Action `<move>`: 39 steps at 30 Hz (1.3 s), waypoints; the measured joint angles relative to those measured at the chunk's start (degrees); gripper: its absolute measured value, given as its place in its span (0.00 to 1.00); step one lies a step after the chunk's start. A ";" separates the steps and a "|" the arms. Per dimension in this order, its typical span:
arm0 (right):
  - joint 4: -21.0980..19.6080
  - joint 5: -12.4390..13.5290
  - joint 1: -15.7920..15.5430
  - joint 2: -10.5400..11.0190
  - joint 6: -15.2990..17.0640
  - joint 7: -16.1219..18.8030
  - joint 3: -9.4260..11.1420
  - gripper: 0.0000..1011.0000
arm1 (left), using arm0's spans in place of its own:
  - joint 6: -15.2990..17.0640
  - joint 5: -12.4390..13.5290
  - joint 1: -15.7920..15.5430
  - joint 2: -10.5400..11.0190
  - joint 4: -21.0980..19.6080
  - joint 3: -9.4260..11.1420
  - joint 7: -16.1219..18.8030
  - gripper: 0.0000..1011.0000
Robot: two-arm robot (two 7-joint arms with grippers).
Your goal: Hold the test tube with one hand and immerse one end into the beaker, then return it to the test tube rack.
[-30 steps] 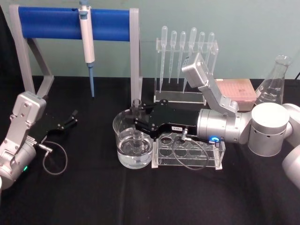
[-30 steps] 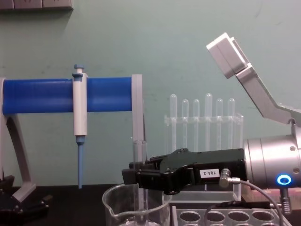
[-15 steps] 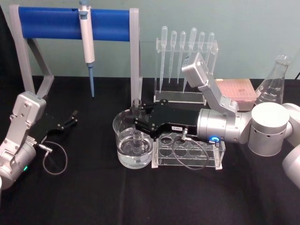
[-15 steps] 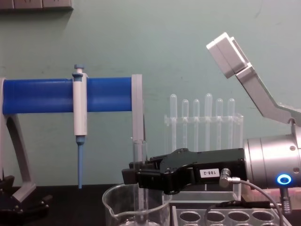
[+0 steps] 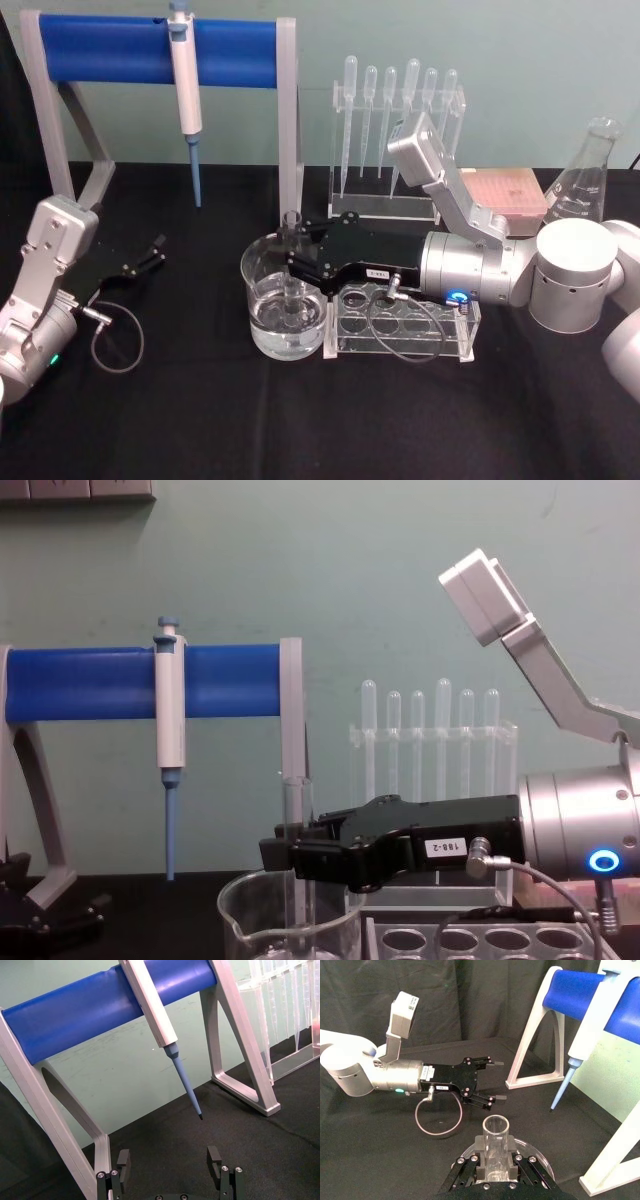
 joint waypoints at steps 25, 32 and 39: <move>0.00 0.00 0.00 0.00 0.00 0.00 0.00 0.24 | 0.00 0.00 0.00 0.00 0.00 0.00 0.00 0.99; 0.00 0.00 0.00 0.00 0.00 0.00 0.00 0.24 | 0.00 0.00 0.00 0.00 0.00 0.00 0.00 0.99; 0.00 0.00 0.00 0.00 0.00 0.00 0.00 0.24 | 0.00 0.00 0.00 0.00 0.00 0.00 0.00 0.99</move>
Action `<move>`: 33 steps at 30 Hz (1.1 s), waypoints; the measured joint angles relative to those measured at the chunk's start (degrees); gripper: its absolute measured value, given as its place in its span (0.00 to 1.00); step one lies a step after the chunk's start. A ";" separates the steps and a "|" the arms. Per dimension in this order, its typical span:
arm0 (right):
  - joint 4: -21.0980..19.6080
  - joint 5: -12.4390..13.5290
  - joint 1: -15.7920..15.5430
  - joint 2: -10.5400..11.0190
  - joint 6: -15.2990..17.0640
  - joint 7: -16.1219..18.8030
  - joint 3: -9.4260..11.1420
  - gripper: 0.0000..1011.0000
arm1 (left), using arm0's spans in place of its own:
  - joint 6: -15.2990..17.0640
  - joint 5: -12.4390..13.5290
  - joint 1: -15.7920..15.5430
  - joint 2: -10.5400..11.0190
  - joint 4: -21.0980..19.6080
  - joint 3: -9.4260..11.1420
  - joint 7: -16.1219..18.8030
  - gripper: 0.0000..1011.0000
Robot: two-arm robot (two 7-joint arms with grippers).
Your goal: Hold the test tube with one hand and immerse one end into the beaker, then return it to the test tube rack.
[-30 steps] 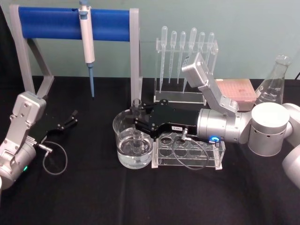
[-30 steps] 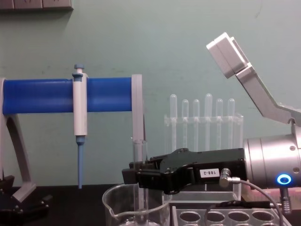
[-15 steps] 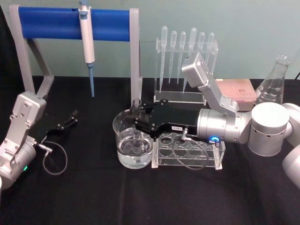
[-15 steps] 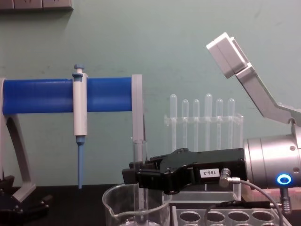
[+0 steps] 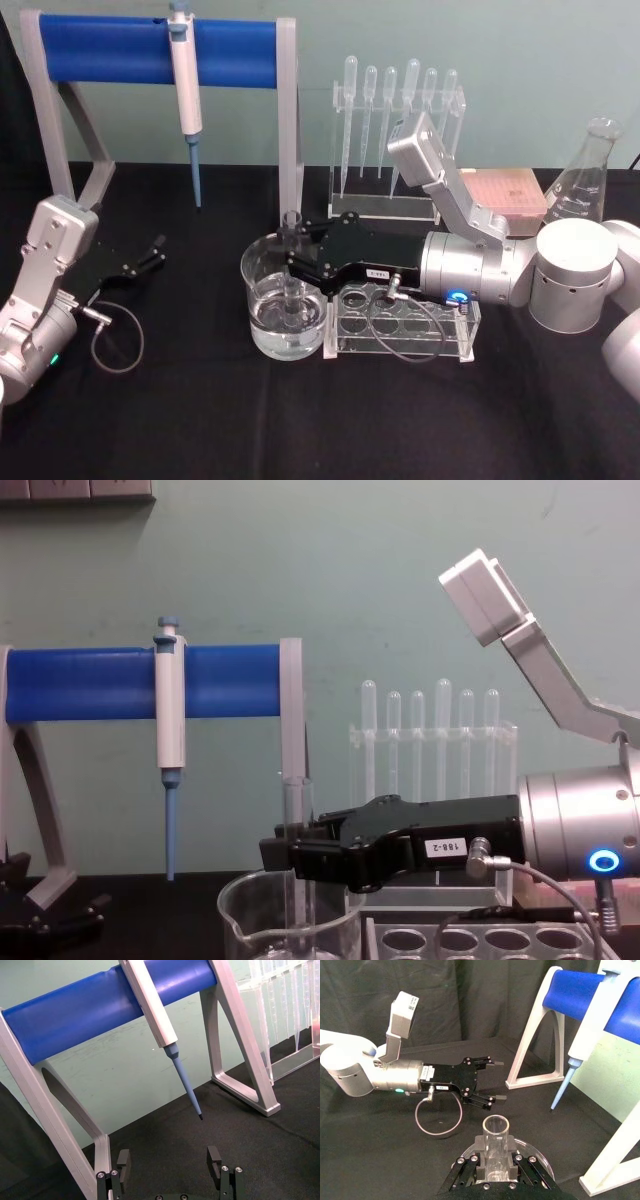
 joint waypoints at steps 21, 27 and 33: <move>0.00 0.00 0.00 0.00 0.00 0.00 0.00 0.24 | 0.00 0.00 0.00 0.00 0.00 0.00 0.00 0.99; 0.00 0.00 0.00 0.00 0.00 0.00 0.00 0.24 | 0.00 0.00 0.00 0.00 0.00 0.00 0.00 0.99; 0.00 0.00 0.00 0.00 0.00 0.00 0.00 0.24 | 0.00 0.00 0.00 0.00 0.00 0.00 0.00 0.99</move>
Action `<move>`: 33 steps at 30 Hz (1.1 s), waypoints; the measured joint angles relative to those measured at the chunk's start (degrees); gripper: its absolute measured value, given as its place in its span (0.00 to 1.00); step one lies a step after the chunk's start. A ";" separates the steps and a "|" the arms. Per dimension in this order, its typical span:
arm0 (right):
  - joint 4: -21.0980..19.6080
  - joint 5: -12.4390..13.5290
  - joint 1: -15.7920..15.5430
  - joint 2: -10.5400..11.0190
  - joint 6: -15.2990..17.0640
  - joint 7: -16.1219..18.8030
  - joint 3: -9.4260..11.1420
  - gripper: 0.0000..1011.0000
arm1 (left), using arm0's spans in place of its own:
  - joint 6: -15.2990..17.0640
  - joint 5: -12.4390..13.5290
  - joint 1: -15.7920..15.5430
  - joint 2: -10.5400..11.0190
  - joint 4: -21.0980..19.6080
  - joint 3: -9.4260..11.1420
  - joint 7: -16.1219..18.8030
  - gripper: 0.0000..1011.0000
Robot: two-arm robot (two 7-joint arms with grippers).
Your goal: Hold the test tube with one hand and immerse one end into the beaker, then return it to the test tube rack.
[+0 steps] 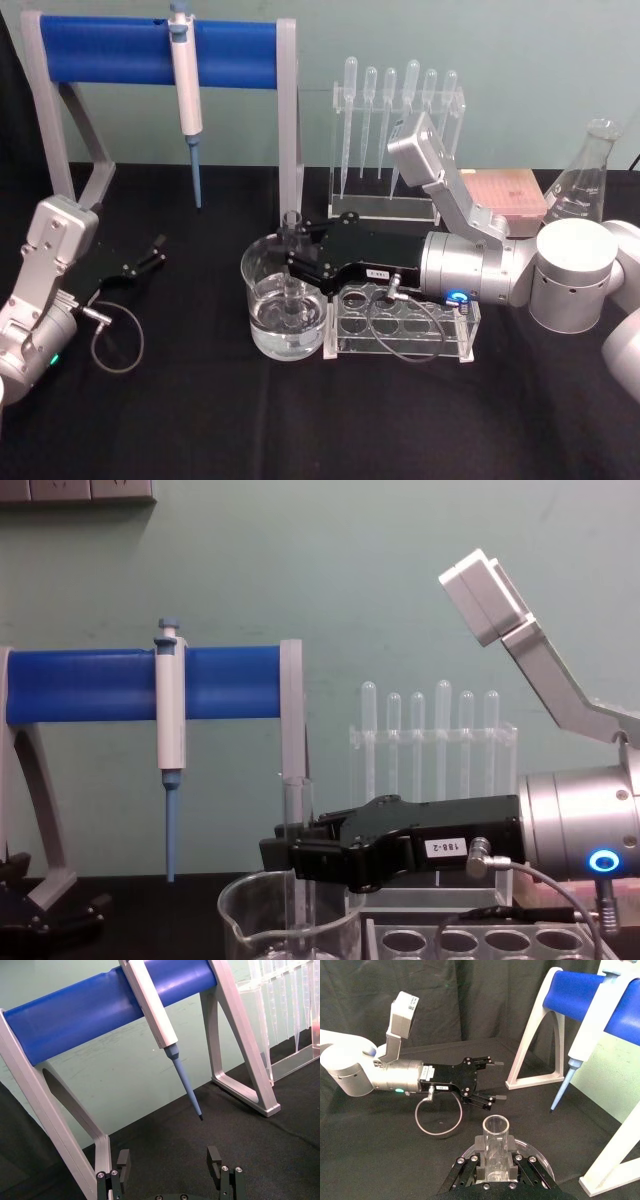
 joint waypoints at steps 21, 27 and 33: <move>0.00 0.00 0.00 0.00 0.00 0.00 0.00 0.24 | 0.00 0.00 0.00 0.00 0.00 0.00 0.00 0.99; 0.00 0.00 0.00 0.00 0.00 0.00 0.00 0.24 | 0.00 0.00 0.00 0.00 0.00 0.00 0.00 0.99; 0.00 0.00 0.00 0.00 0.00 0.00 0.00 0.24 | 0.00 0.00 0.00 0.00 0.00 0.00 0.00 0.99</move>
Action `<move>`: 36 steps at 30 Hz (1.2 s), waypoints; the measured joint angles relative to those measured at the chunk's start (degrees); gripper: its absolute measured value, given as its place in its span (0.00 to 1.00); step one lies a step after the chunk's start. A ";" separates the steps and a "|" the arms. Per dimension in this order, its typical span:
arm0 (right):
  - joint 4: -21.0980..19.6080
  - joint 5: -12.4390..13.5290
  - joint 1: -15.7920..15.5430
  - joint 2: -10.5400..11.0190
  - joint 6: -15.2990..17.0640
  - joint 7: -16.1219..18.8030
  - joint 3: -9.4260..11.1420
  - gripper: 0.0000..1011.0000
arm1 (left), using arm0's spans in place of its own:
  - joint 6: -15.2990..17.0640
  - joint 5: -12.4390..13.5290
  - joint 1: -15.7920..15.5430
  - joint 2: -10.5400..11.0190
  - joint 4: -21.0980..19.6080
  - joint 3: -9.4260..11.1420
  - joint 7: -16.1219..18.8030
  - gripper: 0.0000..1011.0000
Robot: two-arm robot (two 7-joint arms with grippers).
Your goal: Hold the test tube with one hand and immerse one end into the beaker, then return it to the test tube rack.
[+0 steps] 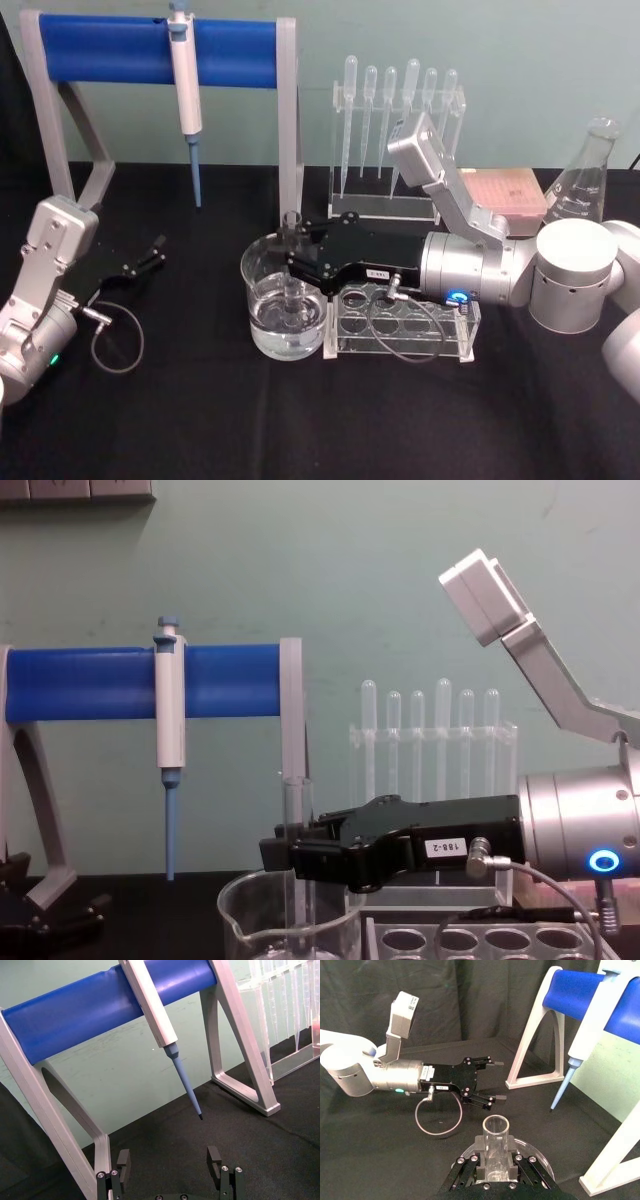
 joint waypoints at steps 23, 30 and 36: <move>0.00 0.00 0.00 0.00 0.00 0.00 0.00 0.24 | 0.00 0.00 0.00 0.00 0.00 0.00 0.00 0.99; 0.00 0.00 0.00 0.00 0.00 0.00 0.00 0.24 | 0.00 0.00 0.00 0.00 0.00 0.00 0.00 0.99; 0.00 0.00 0.00 0.00 0.00 0.00 0.00 0.24 | 0.00 0.00 0.00 0.00 0.00 0.00 0.00 0.99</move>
